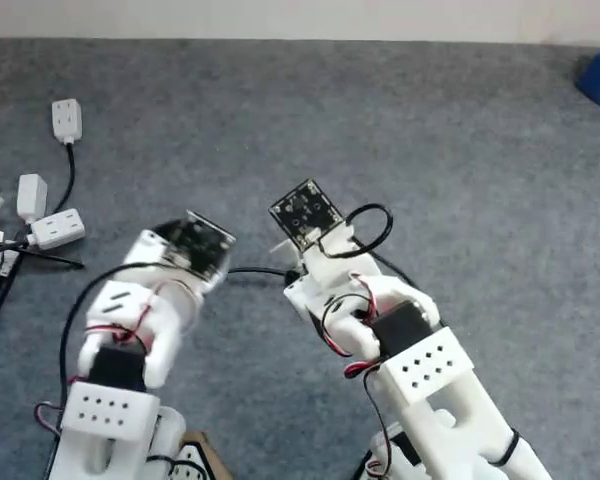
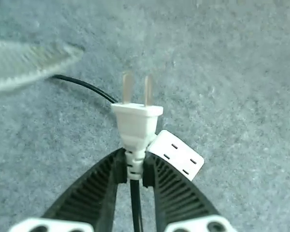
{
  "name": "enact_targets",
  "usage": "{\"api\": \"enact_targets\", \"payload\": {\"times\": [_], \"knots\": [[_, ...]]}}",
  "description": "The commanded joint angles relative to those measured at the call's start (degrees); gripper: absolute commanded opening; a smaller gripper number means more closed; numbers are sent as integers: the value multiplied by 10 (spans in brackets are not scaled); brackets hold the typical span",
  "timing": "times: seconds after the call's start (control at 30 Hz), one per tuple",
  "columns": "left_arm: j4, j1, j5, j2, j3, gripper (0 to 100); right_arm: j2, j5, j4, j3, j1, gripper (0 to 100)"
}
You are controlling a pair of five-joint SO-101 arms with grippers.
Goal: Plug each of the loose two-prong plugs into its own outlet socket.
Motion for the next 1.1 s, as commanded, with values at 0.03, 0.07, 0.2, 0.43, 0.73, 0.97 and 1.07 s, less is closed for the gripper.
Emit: {"api": "enact_targets", "payload": {"times": [0.03,0.07,0.2,0.43,0.73,0.97,1.07], "knots": [[25,65,0,-36,-3,226,-7,-7,-17,0,-8,7],[25,66,10,-36,-3,226,-7,-7,-16,0,-17,7],[25,70,16,-36,-16,226,-7,-7,-15,1,-70,7],[26,66,16,-36,-49,226,-2,-7,-17,10,-84,7],[30,65,18,-36,-84,226,0,-6,-21,11,-82,7],[80,66,18,-41,-116,226,0,-7,-21,11,-61,7],[80,68,18,-36,-105,226,-1,-7,-21,8,-64,7]]}}
